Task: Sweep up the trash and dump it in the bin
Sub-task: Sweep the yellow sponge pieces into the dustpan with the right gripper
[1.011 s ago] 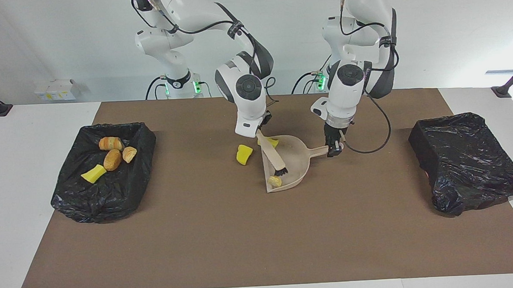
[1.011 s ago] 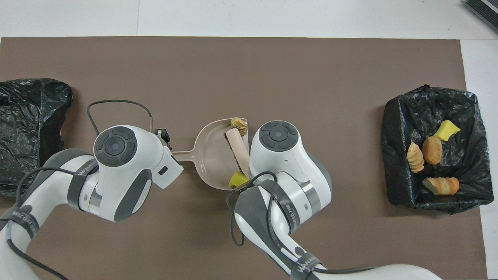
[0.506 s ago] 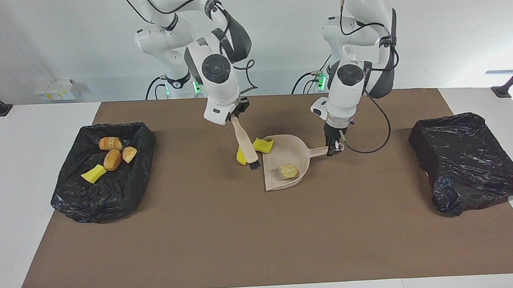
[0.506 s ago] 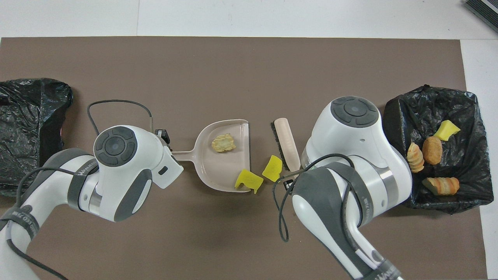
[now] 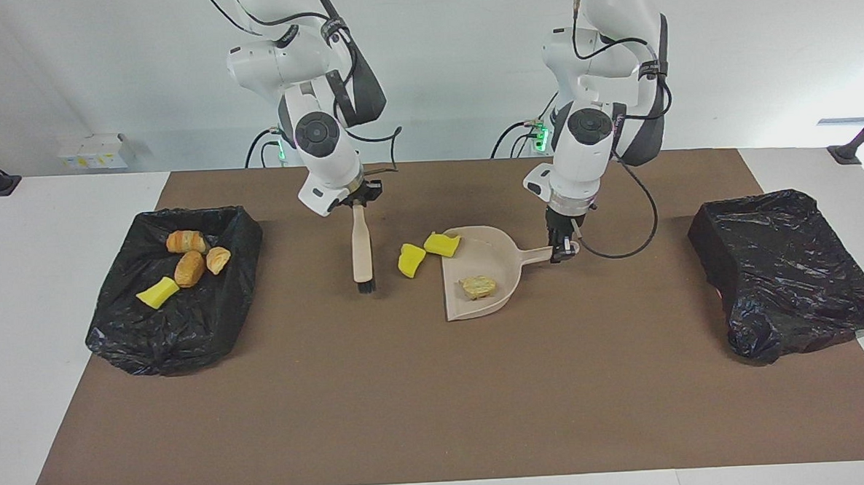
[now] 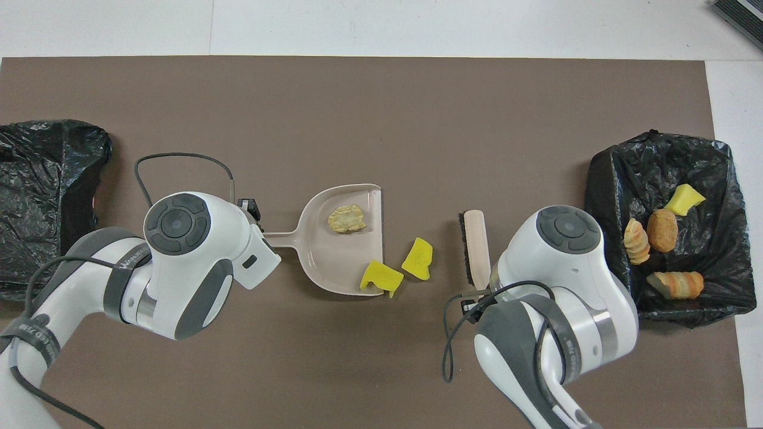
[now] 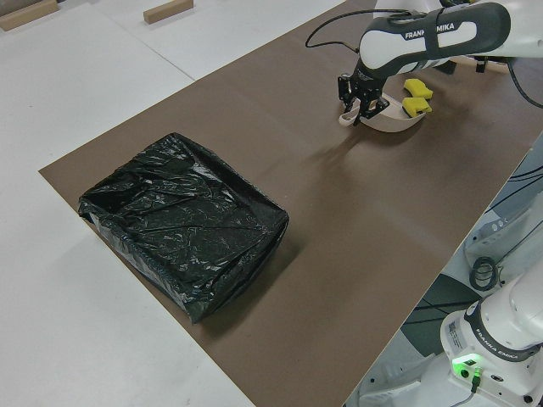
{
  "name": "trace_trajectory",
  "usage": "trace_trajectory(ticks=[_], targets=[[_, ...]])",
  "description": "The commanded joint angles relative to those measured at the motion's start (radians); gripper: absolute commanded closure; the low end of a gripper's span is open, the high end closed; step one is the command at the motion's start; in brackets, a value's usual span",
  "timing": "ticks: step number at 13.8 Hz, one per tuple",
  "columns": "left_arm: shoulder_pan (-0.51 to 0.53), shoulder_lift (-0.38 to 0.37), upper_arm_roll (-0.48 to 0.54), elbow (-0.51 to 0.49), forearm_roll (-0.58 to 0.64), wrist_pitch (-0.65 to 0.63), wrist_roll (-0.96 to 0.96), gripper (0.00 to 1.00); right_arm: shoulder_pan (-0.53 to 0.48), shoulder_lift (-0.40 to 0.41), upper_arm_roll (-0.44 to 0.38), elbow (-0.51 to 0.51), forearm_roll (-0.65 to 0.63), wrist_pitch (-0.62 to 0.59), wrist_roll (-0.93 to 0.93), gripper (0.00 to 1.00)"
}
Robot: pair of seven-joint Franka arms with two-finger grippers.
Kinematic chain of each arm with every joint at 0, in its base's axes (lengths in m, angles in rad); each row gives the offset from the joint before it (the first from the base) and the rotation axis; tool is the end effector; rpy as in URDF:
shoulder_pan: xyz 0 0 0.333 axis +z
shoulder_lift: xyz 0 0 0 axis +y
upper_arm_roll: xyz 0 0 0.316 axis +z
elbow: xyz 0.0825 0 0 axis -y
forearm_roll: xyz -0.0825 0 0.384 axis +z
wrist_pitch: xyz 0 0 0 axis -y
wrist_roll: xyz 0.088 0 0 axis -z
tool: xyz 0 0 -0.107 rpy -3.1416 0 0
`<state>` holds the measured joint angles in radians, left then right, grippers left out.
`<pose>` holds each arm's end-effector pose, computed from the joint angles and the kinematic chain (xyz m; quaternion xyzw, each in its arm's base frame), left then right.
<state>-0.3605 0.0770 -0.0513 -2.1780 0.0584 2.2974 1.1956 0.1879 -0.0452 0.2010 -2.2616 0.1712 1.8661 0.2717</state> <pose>0.5035 -0.2183 0.3598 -0.6801 0.7325 -0.0119 0.0268 0.4309 0.1909 0.3569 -0.9820 -0.0179 0.1878 0.0115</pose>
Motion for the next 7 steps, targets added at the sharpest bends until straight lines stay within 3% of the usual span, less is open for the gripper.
trace_trajectory(ticks=[1, 4, 7], targets=[[-0.009, -0.01, 0.008, -0.005, 0.02, -0.024, 0.012, 1.0, 0.06, -0.038, 0.009, -0.111, 0.002, 0.12, 0.127, 1.0], [-0.006, -0.008, 0.008, -0.003, 0.02, -0.021, 0.035, 1.0, 0.116, 0.037, 0.011, -0.107, 0.013, 0.201, 0.188, 1.0], [-0.002, -0.005, 0.008, 0.001, 0.02, -0.01, 0.079, 1.0, 0.183, 0.105, 0.011, -0.04, 0.124, 0.255, 0.225, 1.0]])
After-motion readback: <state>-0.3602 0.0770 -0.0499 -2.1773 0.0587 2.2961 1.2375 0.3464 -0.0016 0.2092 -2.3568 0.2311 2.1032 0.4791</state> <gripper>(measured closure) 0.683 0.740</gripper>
